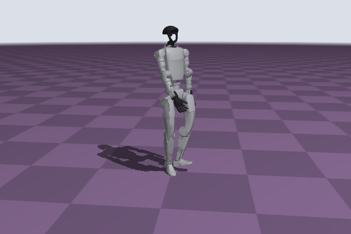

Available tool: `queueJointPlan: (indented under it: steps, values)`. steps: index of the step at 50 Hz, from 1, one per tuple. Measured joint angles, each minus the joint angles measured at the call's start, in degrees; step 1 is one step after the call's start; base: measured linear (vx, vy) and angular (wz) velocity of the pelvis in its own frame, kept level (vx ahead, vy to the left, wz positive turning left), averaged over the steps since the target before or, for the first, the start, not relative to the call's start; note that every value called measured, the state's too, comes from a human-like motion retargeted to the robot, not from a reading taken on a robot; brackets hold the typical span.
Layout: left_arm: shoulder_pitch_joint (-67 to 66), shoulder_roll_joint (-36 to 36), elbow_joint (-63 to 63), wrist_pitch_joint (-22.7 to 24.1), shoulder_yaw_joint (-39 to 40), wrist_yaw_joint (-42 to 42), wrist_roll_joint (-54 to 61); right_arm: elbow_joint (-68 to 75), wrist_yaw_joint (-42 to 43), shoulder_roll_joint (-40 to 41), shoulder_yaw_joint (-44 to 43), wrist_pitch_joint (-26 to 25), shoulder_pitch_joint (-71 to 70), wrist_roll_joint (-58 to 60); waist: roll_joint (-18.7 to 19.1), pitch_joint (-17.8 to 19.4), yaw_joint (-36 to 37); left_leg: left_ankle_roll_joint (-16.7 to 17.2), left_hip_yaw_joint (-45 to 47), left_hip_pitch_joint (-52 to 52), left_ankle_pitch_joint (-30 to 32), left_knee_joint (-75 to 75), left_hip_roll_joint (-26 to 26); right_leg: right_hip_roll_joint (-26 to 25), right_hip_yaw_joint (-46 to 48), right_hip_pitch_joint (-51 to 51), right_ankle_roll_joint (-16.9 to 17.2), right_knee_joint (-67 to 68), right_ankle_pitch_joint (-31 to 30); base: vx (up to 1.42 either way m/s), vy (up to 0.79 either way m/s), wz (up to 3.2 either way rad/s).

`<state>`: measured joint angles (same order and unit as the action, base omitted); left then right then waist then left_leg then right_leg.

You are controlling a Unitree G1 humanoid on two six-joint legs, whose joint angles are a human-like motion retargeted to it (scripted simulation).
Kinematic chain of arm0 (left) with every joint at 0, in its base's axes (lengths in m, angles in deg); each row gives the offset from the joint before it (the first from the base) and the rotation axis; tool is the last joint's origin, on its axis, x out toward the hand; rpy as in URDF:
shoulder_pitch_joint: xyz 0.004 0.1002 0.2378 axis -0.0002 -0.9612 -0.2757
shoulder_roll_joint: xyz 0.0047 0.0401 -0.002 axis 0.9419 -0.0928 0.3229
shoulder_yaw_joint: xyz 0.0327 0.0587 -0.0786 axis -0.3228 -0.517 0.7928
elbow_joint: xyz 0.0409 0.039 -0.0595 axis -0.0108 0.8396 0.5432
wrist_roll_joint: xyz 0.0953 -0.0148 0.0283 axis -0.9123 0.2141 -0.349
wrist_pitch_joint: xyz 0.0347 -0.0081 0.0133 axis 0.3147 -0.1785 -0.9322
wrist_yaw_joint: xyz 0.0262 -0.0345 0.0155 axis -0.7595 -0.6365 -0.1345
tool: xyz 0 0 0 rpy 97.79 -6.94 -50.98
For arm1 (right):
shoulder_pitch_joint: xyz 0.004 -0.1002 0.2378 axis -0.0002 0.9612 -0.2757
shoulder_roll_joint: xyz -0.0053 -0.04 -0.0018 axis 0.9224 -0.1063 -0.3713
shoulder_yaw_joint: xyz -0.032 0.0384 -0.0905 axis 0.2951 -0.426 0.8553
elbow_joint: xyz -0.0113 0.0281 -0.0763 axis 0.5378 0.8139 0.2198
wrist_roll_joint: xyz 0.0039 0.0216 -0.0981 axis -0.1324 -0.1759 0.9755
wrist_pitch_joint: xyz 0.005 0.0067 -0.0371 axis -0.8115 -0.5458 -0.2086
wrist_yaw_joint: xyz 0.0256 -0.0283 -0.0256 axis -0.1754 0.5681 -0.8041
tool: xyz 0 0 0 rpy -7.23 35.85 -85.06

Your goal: In place motions

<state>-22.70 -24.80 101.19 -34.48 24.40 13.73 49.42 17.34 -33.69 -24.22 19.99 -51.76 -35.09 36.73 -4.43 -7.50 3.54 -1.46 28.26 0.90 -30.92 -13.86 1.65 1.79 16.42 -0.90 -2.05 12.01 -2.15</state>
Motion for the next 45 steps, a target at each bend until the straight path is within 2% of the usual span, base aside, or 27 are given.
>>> queueJointPlan:
  steps: [2,3,5,6,7,8,9,12,15,18,20,24,27,30,33,35,37,38,40,41,43,45]
  values:
    - [4.98,-1.84,-4.11,-0.25,-3.60,-3.25,0.78,3.26,-0.43,-1.68,-2.48,-0.67,5.59,1.75,1.27,-0.51,-3.82,-0.85,-2.83,-1.69,0.15,5.10,-0.42,0.07,4.50,3.54,-1.18,9.20,-3.57,0.21,0.05,1.38]
    - [8.48,-2.76,-6.69,-0.06,-5.11,-5.82,1.40,4.70,-0.89,-2.56,-4.26,-1.05,7.54,2.23,1.89,0.54,-4.42,-0.99,-6.51,-0.68,0.58,5.36,-0.49,0.86,5.02,7.30,-1.18,17.15,-9.17,-0.13,-0.02,0.91]
    - [15.58,-4.27,-13.98,2.09,-9.52,-10.92,3.30,6.93,-1.88,-4.05,-7.90,-1.43,10.96,1.22,1.72,4.11,-5.38,-2.16,-6.77,-1.07,0.44,6.47,-0.75,6.13,5.23,17.01,-2.92,35.19,-21.23,-0.36,-0.03,0.70]
    - [18.99,-4.61,-19.20,2.87,-12.65,-12.80,4.68,7.75,-2.26,-4.94,-9.09,-1.19,12.90,-0.10,2.14,6.45,-6.58,-2.83,-7.92,-2.14,0.59,7.26,-0.60,3.40,0.24,22.79,-2.86,43.07,-21.81,-0.31,0.02,0.79]
    - [22.81,-4.70,-24.12,3.30,-15.32,-14.70,5.86,8.70,-2.78,-5.86,-10.29,-1.11,14.68,-1.34,2.47,8.56,-7.67,-3.51,-8.91,-2.82,0.71,7.81,-0.31,2.60,-2.86,28.39,-3.54,51.21,-21.43,-0.27,0.09,0.63]
    - [27.44,-4.29,-28.43,3.05,-17.04,-16.62,6.64,9.89,-3.56,-6.85,-11.52,-1.35,16.15,-2.39,2.64,10.23,-8.55,-4.22,-9.56,-2.73,0.76,7.86,0.28,5.66,-2.18,33.63,-5.73,59.86,-19.14,-0.32,0.12,0.67]
    - [31.44,-3.99,-32.09,2.96,-16.90,-17.73,6.48,11.71,-4.42,-7.80,-12.35,-1.92,17.53,-3.33,3.00,11.56,-10.73,-4.82,-10.29,-2.59,0.84,7.73,0.24,6.58,-2.33,38.94,-6.23,66.69,-17.69,-0.35,0.11,0.93]
    - [40.61,-4.33,-39.66,4.92,-12.60,-16.90,5.43,18.45,-4.54,-11.24,-13.60,-4.22,21.69,-5.72,4.44,13.67,-18.56,-6.32,-12.01,-1.99,1.43,7.25,-0.95,6.22,-2.54,54.03,-5.76,81.15,-13.61,-0.11,0.09,1.13]
    - [45.26,-4.86,-45.38,6.48,-11.71,-14.83,9.53,19.59,-1.01,-14.21,-15.68,-7.57,28.30,-7.27,5.13,13.46,-21.80,-6.74,-9.92,-2.68,1.97,8.32,-1.70,4.33,-1.31,66.95,-6.12,88.22,-10.38,0.11,0.05,0.48]
    - [46.22,-4.60,-49.60,7.97,-10.53,-14.71,12.24,19.59,3.66,-16.24,-18.33,-9.89,31.78,-8.55,5.68,13.14,-23.93,-6.90,-9.14,-3.05,1.90,8.54,-1.94,3.19,0.18,71.99,-5.65,87.50,-8.82,0.07,0.01,-0.03]
    - [45.34,-4.03,-51.01,8.04,-10.52,-14.11,12.97,19.59,5.47,-17.06,-20.09,-9.74,32.74,-9.86,5.71,12.82,-24.31,-6.74,-9.50,-3.49,1.80,8.39,-1.93,2.61,0.13,70.69,-5.41,85.05,-8.68,0.07,-0.02,-0.36]
    - [41.19,-4.96,-50.47,7.71,-11.28,-13.25,12.93,19.57,4.97,-16.53,-21.55,-7.87,31.46,-11.75,6.75,11.11,-23.15,-5.68,-9.43,-3.71,1.77,9.44,-2.60,3.73,0.68,58.94,-5.73,76.53,-9.66,0.02,-0.01,-0.46]
    - [35.60,-6.72,-47.68,7.86,-11.24,-13.32,12.76,19.33,2.50,-15.51,-20.31,-6.66,27.23,-12.27,6.09,10.52,-20.57,-4.82,-6.96,-5.66,1.09,10.27,-1.88,2.76,-3.17,46.15,-3.15,67.72,-11.44,0.07,0.01,-0.70]
    - [28.64,-9.90,-42.62,7.42,-11.87,-13.79,11.36,16.70,0.38,-13.20,-18.31,-5.73,24.23,-11.32,6.63,8.14,-16.34,-3.60,-4.37,-6.48,0.71,11.35,-1.92,0.48,-6.66,32.43,-1.43,53.19,-14.67,0.10,-0.03,-0.68]
    - [20.53,-12.13,-36.12,6.74,-12.86,-13.93,8.62,12.98,-1.65,-10.85,-16.00,-5.20,21.19,-7.67,6.54,5.24,-13.15,-2.59,-2.67,-6.72,0.51,12.13,-1.20,-1.58,-10.81,17.80,1.34,30.44,-16.56,0.09,-0.07,-0.31]
    - [15.16,-13.07,-31.97,5.68,-12.76,-14.12,6.41,10.25,-2.22,-9.53,-13.65,-4.69,18.95,-4.80,5.58,3.40,-12.08,-2.19,-2.01,-6.24,0.37,12.26,0.44,-0.62,-10.14,8.50,4.44,12.67,-10.90,0.01,-0.07,-0.11]
    - [10.06,-13.10,-28.80,4.31,-10.45,-16.21,3.86,7.25,-2.49,-7.92,-10.34,-4.03,16.37,-1.70,3.80,2.89,-10.75,-1.78,-0.89,-6.46,0.18,12.17,2.20,0.96,-3.40,1.50,3.35,2.35,-2.78,-0.13,-0.14,-0.45]
    - [7.70,-13.08,-27.68,3.62,-9.32,-17.58,2.93,5.95,-2.66,-7.12,-8.71,-3.64,15.14,-0.30,3.08,2.75,-9.77,-1.59,-0.35,-6.51,0.05,11.99,2.81,1.54,-1.75,-0.04,3.32,-1.78,-2.71,-0.14,-0.20,-0.76]
    - [3.77,-12.75,-25.38,3.39,-7.16,-19.16,1.12,3.77,-3.62,-5.95,-5.89,-2.82,13.01,2.71,2.12,2.69,-5.69,-1.12,1.70,-6.26,-0.06,11.33,3.15,2.32,-6.48,-1.17,6.01,-7.00,-5.28,-0.14,-0.19,-1.15]
    - [2.64,-12.16,-23.77,3.88,-6.58,-17.98,0.04,2.97,-4.11,-5.76,-4.90,-2.43,11.92,4.25,1.92,2.89,-3.33,-0.90,2.79,-5.69,0.03,10.91,2.82,2.88,-4.97,-1.31,6.78,-8.47,-6.28,-0.22,-0.18,-1.16]
    - [0.86,-10.76,-20.55,4.78,-5.36,-14.31,-2.36,1.33,-4.44,-5.60,-2.71,-1.85,10.00,7.17,1.26,3.52,-0.63,-0.08,3.92,-5.25,0.00,10.41,2.17,2.64,-4.01,-0.80,6.49,-9.39,-7.00,-0.25,-0.19,-0.56]
    - [-0.38,-8.95,-17.09,4.99,-4.74,-10.08,-4.00,0.07,-3.58,-5.19,-0.63,-1.53,8.86,10.32,0.53,4.31,-0.72,0.32,3.32,-5.33,0.26,10.44,2.06,1.91,-9.04,0.32,5.89,-8.37,-6.75,-0.14,-0.22,0.22]
